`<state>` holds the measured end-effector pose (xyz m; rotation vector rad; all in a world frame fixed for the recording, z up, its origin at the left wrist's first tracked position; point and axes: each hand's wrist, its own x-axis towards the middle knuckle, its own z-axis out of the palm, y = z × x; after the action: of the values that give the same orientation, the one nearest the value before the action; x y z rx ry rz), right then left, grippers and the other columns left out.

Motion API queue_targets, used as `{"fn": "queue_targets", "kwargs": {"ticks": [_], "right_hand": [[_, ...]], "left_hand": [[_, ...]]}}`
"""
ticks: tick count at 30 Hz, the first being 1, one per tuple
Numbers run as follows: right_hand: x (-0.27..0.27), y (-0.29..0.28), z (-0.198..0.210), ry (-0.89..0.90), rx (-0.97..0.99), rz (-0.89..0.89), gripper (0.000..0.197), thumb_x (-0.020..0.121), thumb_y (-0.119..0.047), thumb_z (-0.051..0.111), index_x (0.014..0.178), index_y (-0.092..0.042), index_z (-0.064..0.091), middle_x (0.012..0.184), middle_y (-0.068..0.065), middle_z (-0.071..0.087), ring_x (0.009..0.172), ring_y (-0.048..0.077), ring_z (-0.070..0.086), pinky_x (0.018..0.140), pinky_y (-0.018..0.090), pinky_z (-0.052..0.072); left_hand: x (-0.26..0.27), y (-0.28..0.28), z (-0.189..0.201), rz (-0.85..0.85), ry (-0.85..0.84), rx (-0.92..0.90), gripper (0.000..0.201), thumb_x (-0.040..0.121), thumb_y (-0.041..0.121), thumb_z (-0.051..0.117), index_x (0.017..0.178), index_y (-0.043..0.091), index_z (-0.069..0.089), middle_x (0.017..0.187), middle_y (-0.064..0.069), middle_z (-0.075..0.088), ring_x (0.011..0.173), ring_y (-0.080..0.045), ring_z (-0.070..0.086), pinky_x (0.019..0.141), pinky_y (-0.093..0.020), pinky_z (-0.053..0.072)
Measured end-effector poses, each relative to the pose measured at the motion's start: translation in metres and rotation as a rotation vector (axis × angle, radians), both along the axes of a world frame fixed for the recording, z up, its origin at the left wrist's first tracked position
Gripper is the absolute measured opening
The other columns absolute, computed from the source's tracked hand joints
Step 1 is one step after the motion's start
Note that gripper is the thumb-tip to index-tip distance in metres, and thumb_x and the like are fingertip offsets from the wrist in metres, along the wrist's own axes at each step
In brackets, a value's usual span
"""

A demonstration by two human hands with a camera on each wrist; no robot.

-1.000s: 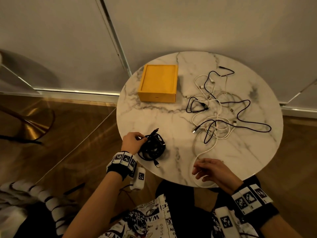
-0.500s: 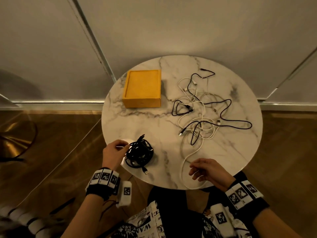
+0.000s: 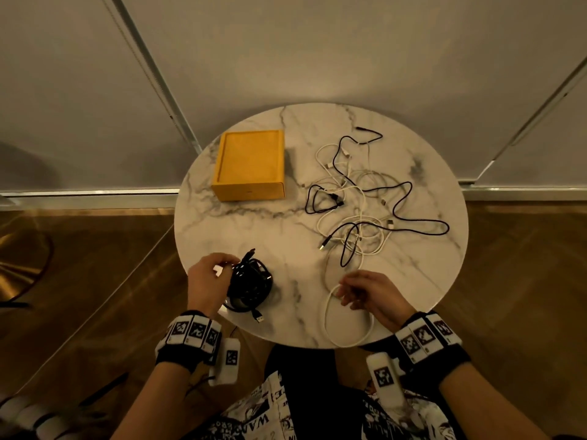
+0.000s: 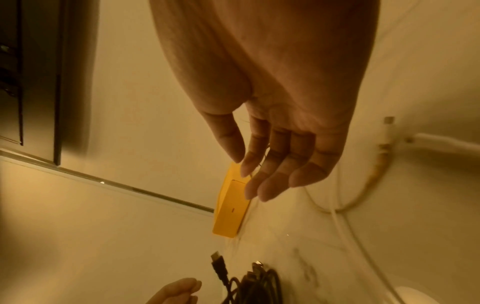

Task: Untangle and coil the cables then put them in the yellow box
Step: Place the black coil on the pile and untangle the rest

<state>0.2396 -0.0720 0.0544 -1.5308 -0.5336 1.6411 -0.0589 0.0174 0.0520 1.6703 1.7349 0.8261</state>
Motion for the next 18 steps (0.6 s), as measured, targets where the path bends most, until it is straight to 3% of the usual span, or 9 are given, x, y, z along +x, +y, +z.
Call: {"fn": "queue_targets", "kwargs": {"ticks": [3, 5, 7, 11, 14, 16, 18], "right_hand": [[-0.007, 0.013, 0.004, 0.006, 0.018, 0.005, 0.012, 0.090, -0.005, 0.055, 0.083, -0.004, 0.064, 0.071, 0.014, 0.069, 0.053, 0.020, 0.062, 0.050, 0.024, 0.043], [-0.010, 0.020, 0.001, -0.049, -0.004, -0.052, 0.012, 0.090, -0.004, 0.054, 0.082, -0.004, 0.063, 0.071, 0.012, 0.068, 0.050, 0.017, 0.060, 0.047, 0.023, 0.042], [-0.011, 0.026, -0.007, -0.127, -0.010, -0.156, 0.013, 0.090, -0.001, 0.052, 0.084, -0.006, 0.063, 0.076, 0.009, 0.066, 0.048, 0.013, 0.060, 0.043, 0.021, 0.041], [-0.012, 0.041, -0.020, -0.205, -0.001, -0.218, 0.027, 0.089, 0.005, 0.046, 0.110, -0.006, 0.061, 0.076, 0.007, 0.057, 0.055, 0.018, 0.060, 0.047, 0.023, 0.043], [-0.013, 0.049, -0.023, -0.094, -0.010, -0.203, 0.039, 0.086, 0.005, 0.049, 0.123, -0.008, 0.052, 0.074, 0.007, 0.059, 0.054, 0.022, 0.064, 0.053, 0.026, 0.047], [-0.013, 0.052, -0.022, -0.082, 0.021, -0.210, 0.043, 0.086, 0.003, 0.053, 0.126, -0.011, 0.048, 0.073, 0.011, 0.065, 0.050, 0.021, 0.064, 0.053, 0.025, 0.048], [-0.014, 0.053, -0.012, -0.156, 0.115, -0.215, 0.033, 0.087, 0.006, 0.055, 0.119, -0.001, 0.053, 0.062, 0.010, 0.063, 0.042, 0.016, 0.055, 0.045, 0.022, 0.044]], "left_hand": [[0.021, 0.001, 0.007, -0.092, -0.085, -0.037, 0.030, 0.081, -0.006, 0.057, 0.074, 0.019, 0.073, 0.081, 0.006, 0.071, 0.068, -0.003, 0.061, 0.065, -0.013, 0.046], [0.034, -0.001, 0.009, -0.175, -0.128, -0.084, 0.032, 0.080, -0.005, 0.056, 0.073, 0.022, 0.072, 0.078, 0.007, 0.071, 0.071, -0.005, 0.065, 0.070, -0.022, 0.052], [0.046, -0.006, 0.008, -0.242, -0.151, -0.119, 0.031, 0.081, -0.002, 0.056, 0.071, 0.023, 0.072, 0.073, 0.003, 0.071, 0.067, -0.013, 0.067, 0.068, -0.027, 0.053], [0.071, -0.019, 0.004, -0.293, -0.186, -0.180, 0.031, 0.084, -0.006, 0.056, 0.074, 0.017, 0.072, 0.053, 0.010, 0.064, 0.053, -0.004, 0.062, 0.055, -0.018, 0.048], [0.080, -0.028, 0.000, -0.312, -0.224, -0.204, 0.027, 0.084, -0.008, 0.056, 0.076, 0.011, 0.073, 0.055, 0.020, 0.064, 0.052, -0.002, 0.061, 0.053, -0.011, 0.043], [0.083, -0.031, -0.001, -0.328, -0.240, -0.199, 0.027, 0.083, -0.009, 0.056, 0.076, 0.010, 0.073, 0.057, 0.022, 0.065, 0.052, -0.002, 0.060, 0.053, -0.010, 0.041], [0.085, -0.033, 0.001, -0.329, -0.254, -0.201, 0.025, 0.084, -0.008, 0.056, 0.078, 0.008, 0.073, 0.058, 0.019, 0.066, 0.049, -0.002, 0.059, 0.051, -0.010, 0.039]]}}
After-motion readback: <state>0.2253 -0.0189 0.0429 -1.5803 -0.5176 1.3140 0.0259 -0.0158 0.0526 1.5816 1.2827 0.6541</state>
